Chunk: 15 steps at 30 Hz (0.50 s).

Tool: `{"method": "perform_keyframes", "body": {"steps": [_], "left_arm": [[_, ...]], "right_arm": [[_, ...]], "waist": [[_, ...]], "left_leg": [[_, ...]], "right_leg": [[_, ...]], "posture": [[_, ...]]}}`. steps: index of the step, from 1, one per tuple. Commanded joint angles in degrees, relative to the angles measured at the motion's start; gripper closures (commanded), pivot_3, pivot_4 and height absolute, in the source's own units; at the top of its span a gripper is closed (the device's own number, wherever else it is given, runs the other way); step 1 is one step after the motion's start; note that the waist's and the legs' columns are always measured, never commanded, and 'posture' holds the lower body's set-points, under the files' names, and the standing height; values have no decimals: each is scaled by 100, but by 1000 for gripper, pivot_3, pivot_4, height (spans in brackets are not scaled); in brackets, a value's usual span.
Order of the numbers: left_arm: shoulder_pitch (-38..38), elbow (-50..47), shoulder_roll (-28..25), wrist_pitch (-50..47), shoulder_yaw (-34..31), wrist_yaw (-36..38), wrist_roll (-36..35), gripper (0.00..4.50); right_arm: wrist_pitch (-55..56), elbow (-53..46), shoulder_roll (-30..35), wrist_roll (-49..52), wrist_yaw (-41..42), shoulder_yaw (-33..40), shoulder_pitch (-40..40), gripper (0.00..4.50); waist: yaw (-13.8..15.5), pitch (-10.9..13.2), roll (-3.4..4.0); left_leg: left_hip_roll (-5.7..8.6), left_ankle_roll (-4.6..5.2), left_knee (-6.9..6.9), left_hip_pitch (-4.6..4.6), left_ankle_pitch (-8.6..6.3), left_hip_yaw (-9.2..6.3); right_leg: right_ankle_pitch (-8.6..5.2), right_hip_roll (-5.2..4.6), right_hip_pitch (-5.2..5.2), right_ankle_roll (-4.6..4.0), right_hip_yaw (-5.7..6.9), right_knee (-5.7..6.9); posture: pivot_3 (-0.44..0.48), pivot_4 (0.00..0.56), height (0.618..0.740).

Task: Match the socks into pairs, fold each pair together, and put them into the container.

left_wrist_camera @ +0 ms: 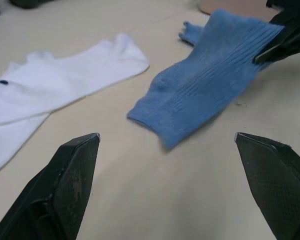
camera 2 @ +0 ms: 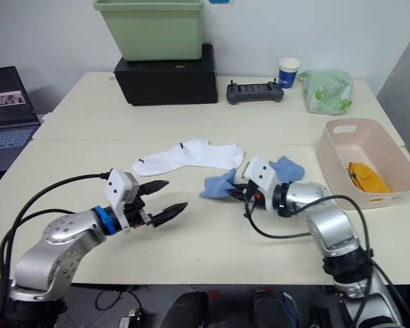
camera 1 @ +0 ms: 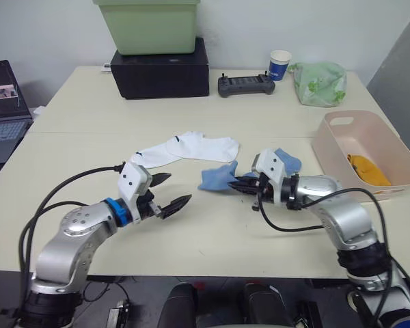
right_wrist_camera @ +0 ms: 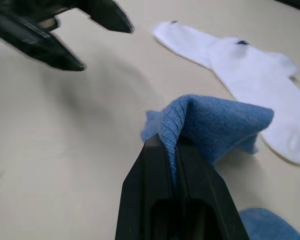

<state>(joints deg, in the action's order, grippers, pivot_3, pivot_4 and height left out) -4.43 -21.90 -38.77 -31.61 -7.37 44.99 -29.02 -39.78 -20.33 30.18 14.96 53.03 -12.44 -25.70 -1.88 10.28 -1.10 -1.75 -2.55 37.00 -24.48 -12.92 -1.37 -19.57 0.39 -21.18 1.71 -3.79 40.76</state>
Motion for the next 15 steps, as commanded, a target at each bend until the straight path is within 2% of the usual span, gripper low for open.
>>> {"method": "perform_keyframes", "body": {"steps": [1, 5, 10, 15], "left_arm": [[145, -316, -313, -412, -158, 366, -446, 0], [138, -325, -329, -493, 120, 283, -322, 0], [-134, 61, 154, -209, 525, -77, 26, 0], [-435, 474, 302, -48, 804, 5, 275, 0]], "right_arm": [[129, -464, 630, 126, 500, -78, 312, 4480], [766, -374, 1154, -251, 713, -398, 676, 4480], [825, -496, 1292, 30, 800, -206, 1021, 3154], [51, -838, 1403, 886, 768, 527, 1153, 1393]], "waist": [[12, 0, -1], [6, 1, -3], [9, 3, -6], [7, 7, -12]], "left_leg": [[2, 0, 0, 0, 0, 1], [2, 1, 0, 0, 0, 2], [2, 0, 1, 0, 0, 2], [2, 0, 0, 0, 0, 0]], "right_leg": [[0, -1, 0, 0, 0, -1], [-1, -3, 1, 1, -1, -6], [-1, 1, 2, 1, -4, -4], [-1, 3, 1, 0, -2, -2]], "posture": [[0, 150, 740], [0, 150, 740], [0, 150, 740], [0, 150, 740]]}}
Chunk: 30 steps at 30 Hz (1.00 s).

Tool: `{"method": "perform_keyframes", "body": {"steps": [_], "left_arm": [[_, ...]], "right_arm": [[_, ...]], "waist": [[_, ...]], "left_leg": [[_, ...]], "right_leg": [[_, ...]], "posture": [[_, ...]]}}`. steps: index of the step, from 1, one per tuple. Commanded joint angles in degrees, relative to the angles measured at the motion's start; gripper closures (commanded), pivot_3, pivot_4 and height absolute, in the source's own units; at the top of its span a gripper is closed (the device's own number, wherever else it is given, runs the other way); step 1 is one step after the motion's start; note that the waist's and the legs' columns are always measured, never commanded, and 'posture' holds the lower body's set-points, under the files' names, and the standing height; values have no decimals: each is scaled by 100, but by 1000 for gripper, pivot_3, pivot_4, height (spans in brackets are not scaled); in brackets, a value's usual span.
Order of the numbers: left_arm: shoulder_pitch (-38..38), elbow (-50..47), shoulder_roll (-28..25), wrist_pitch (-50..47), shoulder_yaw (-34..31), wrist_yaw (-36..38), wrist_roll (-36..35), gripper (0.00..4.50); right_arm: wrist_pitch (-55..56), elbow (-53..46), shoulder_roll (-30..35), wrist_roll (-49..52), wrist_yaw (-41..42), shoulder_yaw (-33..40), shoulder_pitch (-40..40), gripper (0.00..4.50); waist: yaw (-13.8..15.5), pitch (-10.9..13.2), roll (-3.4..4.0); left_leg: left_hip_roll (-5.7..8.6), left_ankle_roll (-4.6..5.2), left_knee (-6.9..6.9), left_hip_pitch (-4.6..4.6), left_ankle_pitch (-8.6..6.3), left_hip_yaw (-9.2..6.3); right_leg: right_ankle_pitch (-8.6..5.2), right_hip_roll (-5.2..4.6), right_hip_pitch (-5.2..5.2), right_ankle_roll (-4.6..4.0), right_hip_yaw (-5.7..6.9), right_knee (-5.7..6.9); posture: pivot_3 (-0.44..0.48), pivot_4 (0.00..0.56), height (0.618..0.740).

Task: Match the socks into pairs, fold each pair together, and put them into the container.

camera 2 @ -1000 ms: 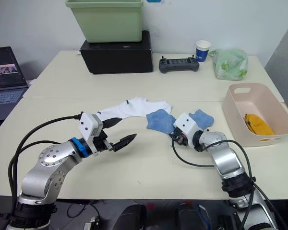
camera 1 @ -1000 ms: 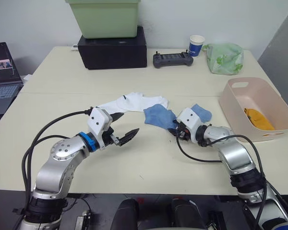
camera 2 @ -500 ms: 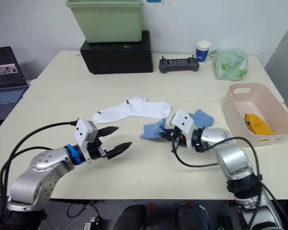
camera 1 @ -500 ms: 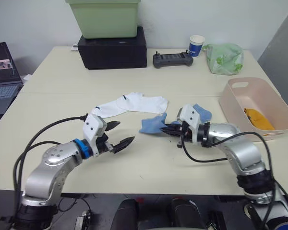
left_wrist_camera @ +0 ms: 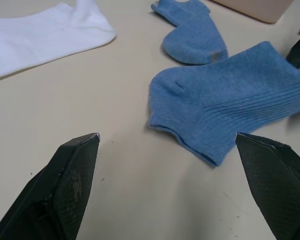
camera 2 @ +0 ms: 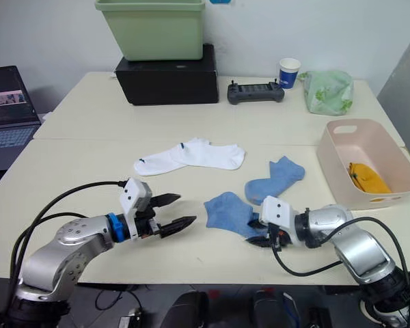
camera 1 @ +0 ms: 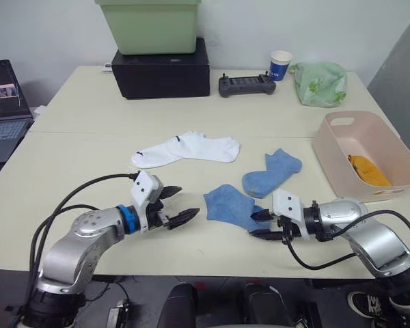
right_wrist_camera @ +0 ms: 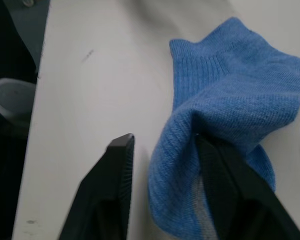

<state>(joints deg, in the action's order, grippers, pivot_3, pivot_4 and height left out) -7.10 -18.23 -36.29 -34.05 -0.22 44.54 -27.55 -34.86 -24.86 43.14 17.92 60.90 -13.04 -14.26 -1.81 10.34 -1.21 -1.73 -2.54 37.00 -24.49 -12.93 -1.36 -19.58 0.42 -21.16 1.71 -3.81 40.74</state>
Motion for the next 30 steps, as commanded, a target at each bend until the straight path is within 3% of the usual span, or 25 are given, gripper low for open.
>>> {"method": "perform_keyframes", "body": {"steps": [1, 6, 11, 15, 18, 25, 26, 30], "left_arm": [[-217, 164, 73, 212, 110, 56, 148, 0], [-714, 689, 499, 592, 500, -114, 582, 0], [-1029, 1378, 795, 1016, 1102, -50, 1195, 0], [-1094, 1510, 824, 1173, 1157, 51, 1321, 923], [-1119, 1544, 837, 1212, 1128, 145, 1329, 1917], [-1091, 1516, 750, 1143, 951, 305, 1242, 4294], [-1094, 1509, 731, 1100, 910, 325, 1213, 4464], [-1012, 1373, 648, 1043, 828, 435, 1101, 4464]], "right_arm": [[-548, -416, 112, 702, -48, 677, 16, 1393], [-1022, -275, -241, 984, -901, 1383, 206, 1393], [-601, -64, -244, 140, -1393, 696, 523, 1393], [-491, -134, -411, -59, -1595, 386, 635, 1337], [-387, -144, -518, -109, -1695, 350, 650, 1935], [-528, -166, -614, 192, -1754, 687, 615, 4493], [-543, -146, -640, 235, -1790, 767, 592, 4500], [-555, -86, -545, 340, -1762, 1076, 513, 4500]], "waist": [[1, 1, -2], [13, 1, -3], [12, 1, -3], [-13, 1, -3], [-7, 1, -3], [3, 1, -3], [1, 1, -3], [2, 1, -3]], "left_leg": [[0, 0, 0, 0, 0, -1], [2, 0, 2, -2, 0, -2], [9, 0, 2, -3, 0, 3], [1, 0, 1, -2, 0, 3], [2, 0, 2, -1, 0, 2], [3, 0, 3, -2, 0, 2], [3, 0, 3, -2, 0, 2], [3, 0, 3, -2, 0, 2]], "right_leg": [[0, 0, 1, 0, 1, 0], [0, 1, 3, 0, 0, -1], [0, 8, 3, 0, -4, -3], [0, 10, -5, 0, -8, 2], [0, 14, -5, 0, -6, 6], [0, 21, -3, 1, -6, 5], [0, 22, -3, 0, -6, 5], [0, 22, -3, 0, -5, 5]], "posture": [[0, 150, 740], [0, 150, 740], [0, 150, 740], [0, 150, 740], [0, 150, 740], [0, 150, 740], [0, 150, 740], [0, 150, 740]]}}
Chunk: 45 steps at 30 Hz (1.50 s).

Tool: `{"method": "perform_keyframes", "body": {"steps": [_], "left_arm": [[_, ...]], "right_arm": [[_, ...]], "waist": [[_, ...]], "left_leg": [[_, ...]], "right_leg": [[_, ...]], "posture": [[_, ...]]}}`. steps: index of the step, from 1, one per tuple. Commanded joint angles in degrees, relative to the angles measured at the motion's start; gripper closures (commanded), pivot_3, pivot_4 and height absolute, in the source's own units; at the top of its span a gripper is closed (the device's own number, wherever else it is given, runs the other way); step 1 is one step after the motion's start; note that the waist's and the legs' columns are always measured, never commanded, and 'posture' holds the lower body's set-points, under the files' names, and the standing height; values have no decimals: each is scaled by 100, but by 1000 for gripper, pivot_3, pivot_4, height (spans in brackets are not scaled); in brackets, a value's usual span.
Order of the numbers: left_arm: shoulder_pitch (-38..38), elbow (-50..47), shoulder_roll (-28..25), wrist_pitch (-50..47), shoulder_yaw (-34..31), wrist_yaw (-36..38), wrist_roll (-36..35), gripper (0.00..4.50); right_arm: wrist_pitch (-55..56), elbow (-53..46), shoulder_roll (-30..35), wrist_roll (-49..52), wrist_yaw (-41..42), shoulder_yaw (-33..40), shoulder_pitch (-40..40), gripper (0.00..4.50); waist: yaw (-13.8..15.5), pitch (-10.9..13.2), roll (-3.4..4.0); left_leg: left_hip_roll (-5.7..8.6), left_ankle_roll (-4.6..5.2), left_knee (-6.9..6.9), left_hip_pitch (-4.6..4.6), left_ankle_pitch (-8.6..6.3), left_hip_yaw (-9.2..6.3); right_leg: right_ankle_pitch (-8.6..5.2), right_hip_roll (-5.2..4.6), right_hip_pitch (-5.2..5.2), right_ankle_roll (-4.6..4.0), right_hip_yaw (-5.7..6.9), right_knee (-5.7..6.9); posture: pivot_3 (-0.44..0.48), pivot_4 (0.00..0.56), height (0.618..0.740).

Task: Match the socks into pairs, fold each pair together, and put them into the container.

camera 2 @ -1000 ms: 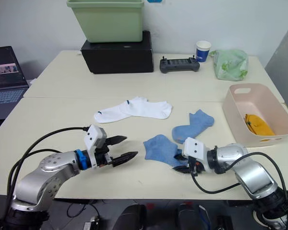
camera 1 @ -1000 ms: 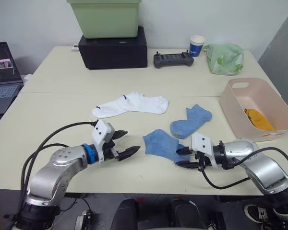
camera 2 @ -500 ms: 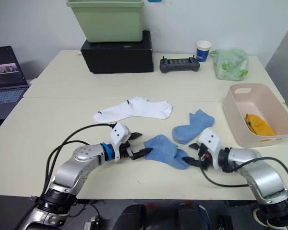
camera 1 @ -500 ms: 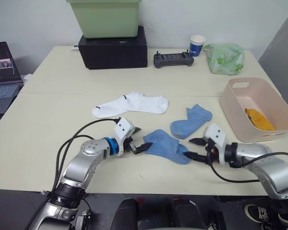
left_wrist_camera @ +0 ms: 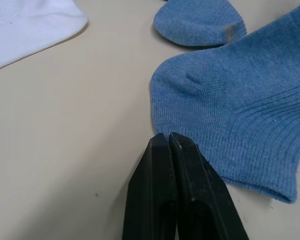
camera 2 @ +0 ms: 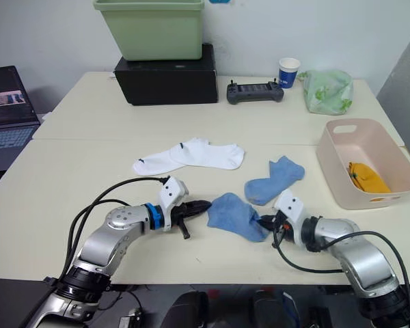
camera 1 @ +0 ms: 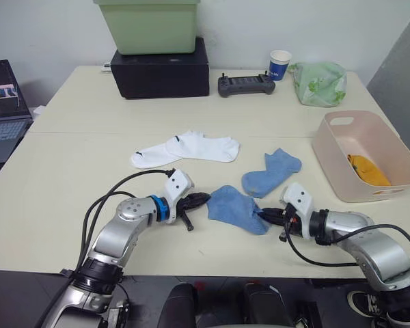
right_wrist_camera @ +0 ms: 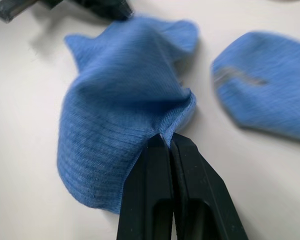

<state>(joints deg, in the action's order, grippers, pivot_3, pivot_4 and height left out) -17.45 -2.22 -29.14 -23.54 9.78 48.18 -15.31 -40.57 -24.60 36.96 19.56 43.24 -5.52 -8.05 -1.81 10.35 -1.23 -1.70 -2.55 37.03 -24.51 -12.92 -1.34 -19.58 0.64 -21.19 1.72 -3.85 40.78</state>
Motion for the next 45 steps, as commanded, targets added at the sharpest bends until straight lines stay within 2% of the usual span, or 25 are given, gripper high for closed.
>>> {"method": "perform_keyframes", "body": {"steps": [1, 9, 14, 18, 22, 28, 31, 36, 41, 45], "left_arm": [[45, -264, -67, -30, -212, 58, -142, 4464], [242, -578, -173, -472, -539, -7, -401, 4464], [59, -431, -38, -240, -532, 59, -363, 4464], [2, -367, 25, -169, -403, 64, -244, 3615], [-157, -90, 103, 38, -127, 55, 44, 2271], [-425, 404, 201, 298, 306, 191, 431, 2271], [-440, 506, 114, 397, 389, 319, 541, 2814], [-346, 254, 2, 192, 278, 632, 284, 4408], [-315, 155, -14, 143, 183, 592, 198, 4491], [-43, -606, -165, -778, -162, 516, -342, 4491]], "right_arm": [[-8, -99, 85, 218, 34, 377, -131, 4500], [-170, 44, 136, 423, 202, 418, -568, 4500], [-126, 60, 175, 378, 308, 319, -584, 4500], [-153, -10, 133, 374, 271, 314, -530, 4500], [-73, 8, 112, 282, 236, 249, -503, 4500], [-49, 5, 75, 274, 168, 264, -457, 4500], [-54, -23, 64, 294, 118, 301, -406, 4500], [6, -60, 55, 283, 91, 326, -284, 4500], [39, 5, -90, 254, -52, 311, -410, 4500], [37, 29, -110, 241, -64, 331, -649, 4500]], "waist": [[2, 0, 0], [-2, 0, 0], [1, 0, 0], [2, 0, 0], [1, 0, 0], [6, 0, 0], [1, 0, 0], [0, 0, 0], [-4, 0, 1], [-17, 0, 0]], "left_leg": [[0, 0, 0, 0, 0, 0], [-1, 0, -1, 0, 0, -1], [0, 0, 0, 0, 0, -1], [0, 0, 0, 0, 0, -1], [0, 0, 0, 0, 0, -1], [2, 0, 1, -1, 0, -1], [1, 0, 0, 0, 0, 2], [0, 0, 0, 0, 0, 0], [-1, 0, 0, 1, 0, 0], [-1, 0, 1, 0, 0, 1]], "right_leg": [[0, 0, 0, 0, 0, 0], [0, 0, 0, 0, -3, 0], [0, -1, 1, 0, -1, -1], [0, -1, 1, 0, -1, -1], [0, 0, 1, 0, -2, 0], [0, 0, 1, 0, 0, 0], [0, 1, 0, 0, 1, -1], [0, 2, 0, 0, 1, 2], [0, 2, 0, 0, 0, 2], [0, 2, -1, 0, 0, 2]], "posture": [[0, 150, 740], [0, 150, 740], [0, 150, 740], [0, 150, 740], [0, 150, 740], [0, 150, 740], [0, 150, 740], [0, 150, 740], [0, 150, 740], [0, 150, 740]]}}
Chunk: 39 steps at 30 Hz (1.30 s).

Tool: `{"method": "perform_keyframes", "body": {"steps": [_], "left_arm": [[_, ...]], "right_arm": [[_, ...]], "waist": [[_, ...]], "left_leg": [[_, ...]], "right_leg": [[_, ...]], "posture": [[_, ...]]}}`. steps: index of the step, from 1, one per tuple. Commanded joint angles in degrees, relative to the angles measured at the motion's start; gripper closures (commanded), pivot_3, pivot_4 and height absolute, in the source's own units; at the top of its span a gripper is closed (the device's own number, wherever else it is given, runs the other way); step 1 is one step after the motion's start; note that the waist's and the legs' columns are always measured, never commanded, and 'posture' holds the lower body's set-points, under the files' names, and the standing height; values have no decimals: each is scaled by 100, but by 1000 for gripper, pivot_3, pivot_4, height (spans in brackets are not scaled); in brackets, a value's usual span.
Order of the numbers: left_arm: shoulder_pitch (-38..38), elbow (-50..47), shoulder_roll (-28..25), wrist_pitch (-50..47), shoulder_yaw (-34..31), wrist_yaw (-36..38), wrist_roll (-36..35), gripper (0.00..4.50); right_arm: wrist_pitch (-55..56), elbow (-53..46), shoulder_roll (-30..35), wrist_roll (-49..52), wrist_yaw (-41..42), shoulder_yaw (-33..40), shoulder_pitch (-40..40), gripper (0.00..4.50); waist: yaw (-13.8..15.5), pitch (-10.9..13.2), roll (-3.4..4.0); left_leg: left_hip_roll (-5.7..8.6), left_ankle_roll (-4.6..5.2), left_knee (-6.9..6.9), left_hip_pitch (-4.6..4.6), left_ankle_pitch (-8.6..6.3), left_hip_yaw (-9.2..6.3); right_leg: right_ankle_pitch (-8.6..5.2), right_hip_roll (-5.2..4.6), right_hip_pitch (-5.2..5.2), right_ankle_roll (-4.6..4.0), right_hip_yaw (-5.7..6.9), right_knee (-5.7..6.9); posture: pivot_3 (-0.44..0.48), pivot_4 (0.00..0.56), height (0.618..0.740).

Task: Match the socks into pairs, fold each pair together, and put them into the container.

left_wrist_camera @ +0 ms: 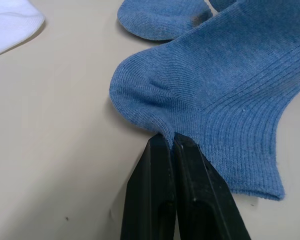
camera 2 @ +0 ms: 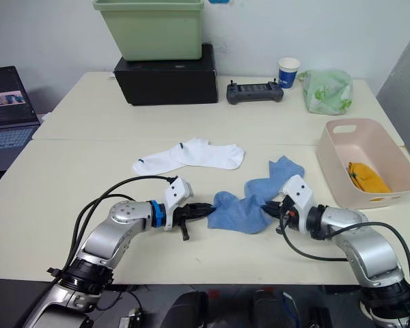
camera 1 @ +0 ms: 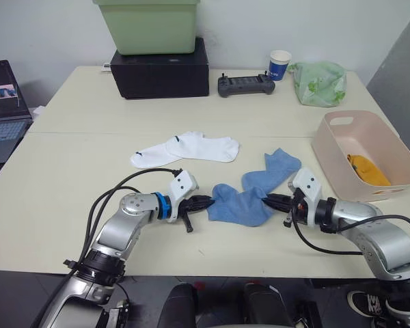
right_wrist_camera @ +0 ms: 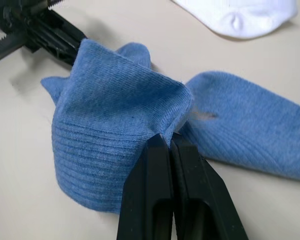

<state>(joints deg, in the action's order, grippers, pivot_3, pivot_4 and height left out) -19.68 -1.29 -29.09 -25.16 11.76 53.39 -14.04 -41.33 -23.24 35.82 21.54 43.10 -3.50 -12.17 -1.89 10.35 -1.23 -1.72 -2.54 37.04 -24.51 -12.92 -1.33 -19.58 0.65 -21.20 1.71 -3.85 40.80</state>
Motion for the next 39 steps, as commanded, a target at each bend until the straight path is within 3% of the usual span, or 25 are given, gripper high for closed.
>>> {"method": "perform_keyframes", "body": {"steps": [1, 4, 8, 13, 19, 21, 22, 24, 29, 36, 39], "left_arm": [[324, -969, -317, -868, -459, 81, -647, 4491], [834, -1602, -911, -1357, -750, 364, -1037, 4491], [1405, -2245, -1139, -2035, -1218, 222, -1738, 4491], [1995, -2973, -826, -2836, -1448, -312, -2564, 4491], [2402, -3438, -266, -2794, -1228, -1185, -2499, 4491], [2496, -3456, -193, -2629, -1085, -1393, -2285, 4491], [2535, -3438, -126, -2458, -1057, -1508, -2156, 4269], [2623, -3444, -21, -2323, -1050, -1615, -2144, 3910], [2757, -3526, -106, -2245, -1141, -1579, -2268, 2317], [3071, -3540, -786, -2133, -1769, -1116, -2567, 135], [2893, -3088, -1098, -2088, -2265, -823, -2733, 62]], "right_arm": [[76, -58, -26, 71, -67, 152, -373, 4500], [5, 245, -233, 114, -96, 33, -945, 4500], [216, 876, -650, -148, 19, -529, -1672, 4500], [565, 2031, -1447, -469, 453, -1450, -2706, 4500], [1641, 4291, -2454, -1275, 598, -2118, -3734, 4500], [1942, 4696, -2603, -1452, 622, -2164, -3819, 4500], [1968, 4753, -2657, -1450, 696, -2146, -3810, 4500], [2028, 4794, -2719, -1455, 781, -2112, -3754, 4020], [1997, 4504, -2665, -1379, 896, -1910, -3564, 2385], [956, 2633, -1991, -651, 974, -1108, -2857, 0], [282, 1487, -1433, -78, 1123, -664, -2186, 0]], "waist": [[-15, 0, 0], [-74, 1, 0], [-120, 1, -1], [-128, 2, -1], [-104, 1, -4], [-80, 1, -3], [-71, 1, -3], [-68, 1, -3], [-83, 1, -3], [-62, 1, -2], [-45, 1, -2]], "left_leg": [[-2, 0, 0, 0, 0, 0], [-9, 0, -2, 2, 0, -3], [-19, 0, -5, 8, 0, -8], [-16, 0, -4, 7, 0, -5], [-13, -1, -2, 8, 0, -8], [-12, -1, -2, 7, 1, -8], [-8, -1, -3, 7, 1, -7], [-8, -2, -2, 7, 1, -5], [-11, -1, -4, 8, 1, -6], [-8, -1, -5, 6, 0, -6], [-9, -1, -8, 6, 0, -9]], "right_leg": [[0, 0, -1, 0, -1, 0], [0, -1, -3, 0, -7, 7], [0, -2, -2, -2, -4, 8], [-1, -12, -2, -3, -5, 6], [0, -18, 2, -4, 4, 7], [0, -22, 1, -4, 5, 5], [0, -25, 1, -4, 4, 4], [0, -27, 0, -4, 3, 4], [0, -26, -1, -4, 4, 8], [0, -28, -1, -4, 3, 5], [-2, -27, -1, -6, 7, 4]], "posture": [[0, 150, 740], [0, 150, 740], [0, 150, 740], [0, 150, 740], [0, 150, 740], [0, 150, 740], [0, 150, 740], [0, 150, 740], [0, 150, 740], [0, 150, 740], [0, 150, 740]]}}
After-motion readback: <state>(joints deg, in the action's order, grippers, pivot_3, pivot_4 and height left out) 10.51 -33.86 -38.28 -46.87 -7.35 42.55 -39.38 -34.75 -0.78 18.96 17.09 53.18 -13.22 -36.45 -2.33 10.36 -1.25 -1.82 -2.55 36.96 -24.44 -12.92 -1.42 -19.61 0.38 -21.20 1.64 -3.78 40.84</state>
